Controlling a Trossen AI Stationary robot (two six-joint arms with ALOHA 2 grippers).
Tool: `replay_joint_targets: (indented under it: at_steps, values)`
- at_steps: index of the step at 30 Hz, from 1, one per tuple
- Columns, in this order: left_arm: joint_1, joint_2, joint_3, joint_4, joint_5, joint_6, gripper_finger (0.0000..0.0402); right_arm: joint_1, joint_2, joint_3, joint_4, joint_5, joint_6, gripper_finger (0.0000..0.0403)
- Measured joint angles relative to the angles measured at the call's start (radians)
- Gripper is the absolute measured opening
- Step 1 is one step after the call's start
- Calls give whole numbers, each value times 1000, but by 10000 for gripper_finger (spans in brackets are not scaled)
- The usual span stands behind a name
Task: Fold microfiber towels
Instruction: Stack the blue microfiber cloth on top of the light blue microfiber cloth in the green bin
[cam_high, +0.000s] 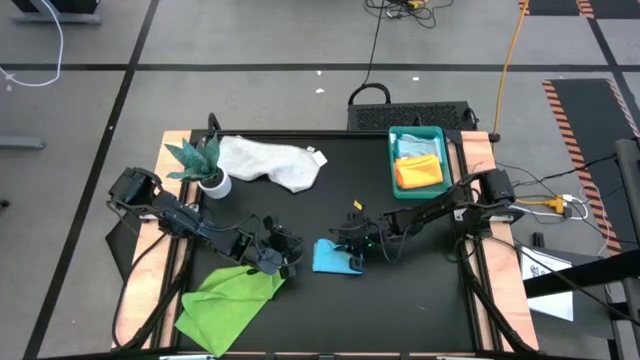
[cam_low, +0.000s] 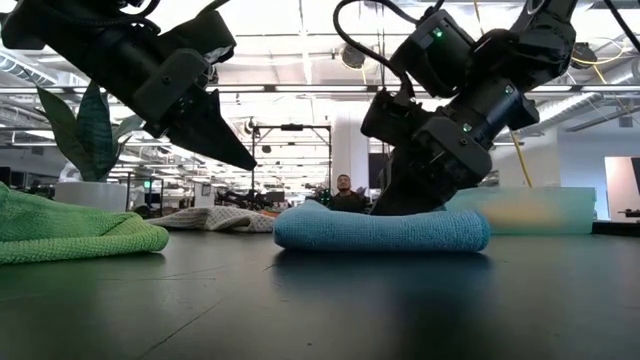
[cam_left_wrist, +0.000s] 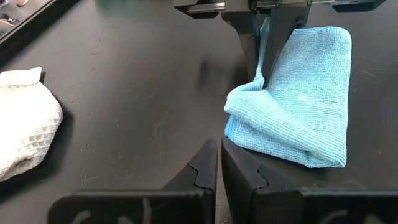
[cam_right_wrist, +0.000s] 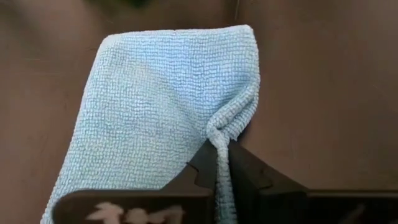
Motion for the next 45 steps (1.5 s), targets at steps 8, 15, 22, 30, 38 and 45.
replay_joint_targets:
  at_steps: [8,15,22,30,38,45]
  values:
    - [-1,0,0,-10,8,-4,26,29,-133,-6,-208,114,-18,8]
    - [-5,0,0,-8,8,-4,26,104,-337,-6,-434,232,-3,6]
    - [-5,0,0,-7,8,-6,26,150,-554,-4,-633,351,12,6]
    - [-3,0,0,3,7,-2,26,-92,-765,104,-1070,526,-235,6]
    - [20,0,0,25,-1,37,26,-469,-818,203,-1133,560,-687,6]
    - [59,0,0,28,-2,57,26,-733,-781,161,-872,534,-1113,6]
